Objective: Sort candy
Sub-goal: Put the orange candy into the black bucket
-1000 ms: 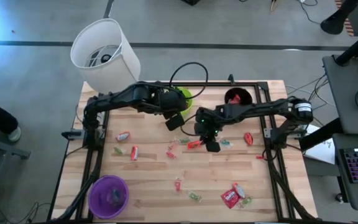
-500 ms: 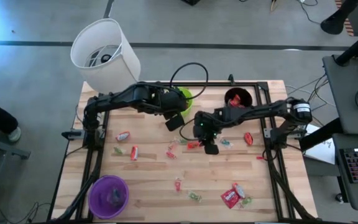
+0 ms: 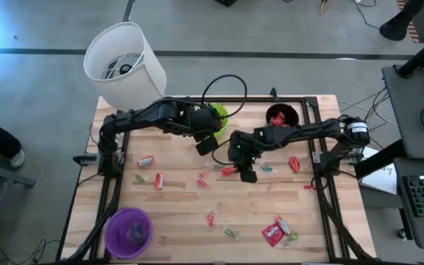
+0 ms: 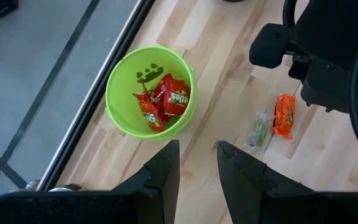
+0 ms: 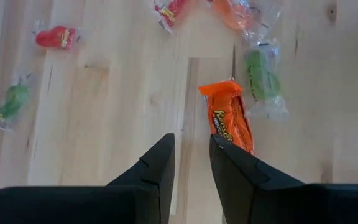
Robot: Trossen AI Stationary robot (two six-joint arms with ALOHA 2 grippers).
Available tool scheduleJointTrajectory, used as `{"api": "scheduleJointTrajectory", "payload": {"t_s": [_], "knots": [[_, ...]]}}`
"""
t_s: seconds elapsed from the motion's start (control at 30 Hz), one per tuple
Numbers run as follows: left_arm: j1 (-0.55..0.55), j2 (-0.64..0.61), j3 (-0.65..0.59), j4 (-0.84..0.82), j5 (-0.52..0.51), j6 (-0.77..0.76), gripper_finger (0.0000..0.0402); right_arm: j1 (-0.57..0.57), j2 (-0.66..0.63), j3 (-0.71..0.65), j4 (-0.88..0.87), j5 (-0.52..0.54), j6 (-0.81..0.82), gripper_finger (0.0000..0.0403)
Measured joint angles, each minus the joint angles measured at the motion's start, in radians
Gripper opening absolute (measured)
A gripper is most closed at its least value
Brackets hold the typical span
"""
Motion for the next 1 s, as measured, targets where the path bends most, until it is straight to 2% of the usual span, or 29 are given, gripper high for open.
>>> {"api": "scheduleJointTrajectory", "payload": {"t_s": [0.43, 0.67, 1.0], "knots": [[0.000, 0.000, -0.001, 0.000, 0.000, 0.040, 0.0091, 0.000, -0.001, 0.000, -0.089, 0.007, -0.011, 0.0093], [0.000, 0.000, -0.001, 0.000, 0.000, 0.046, 0.0091, -0.044, -0.005, 0.000, 0.001, 0.008, -0.040, 0.0093], [0.000, 0.001, -0.001, 0.000, 0.000, 0.045, 0.0091, -0.055, 0.006, 0.000, 0.009, 0.005, -0.013, 0.0093]]}}
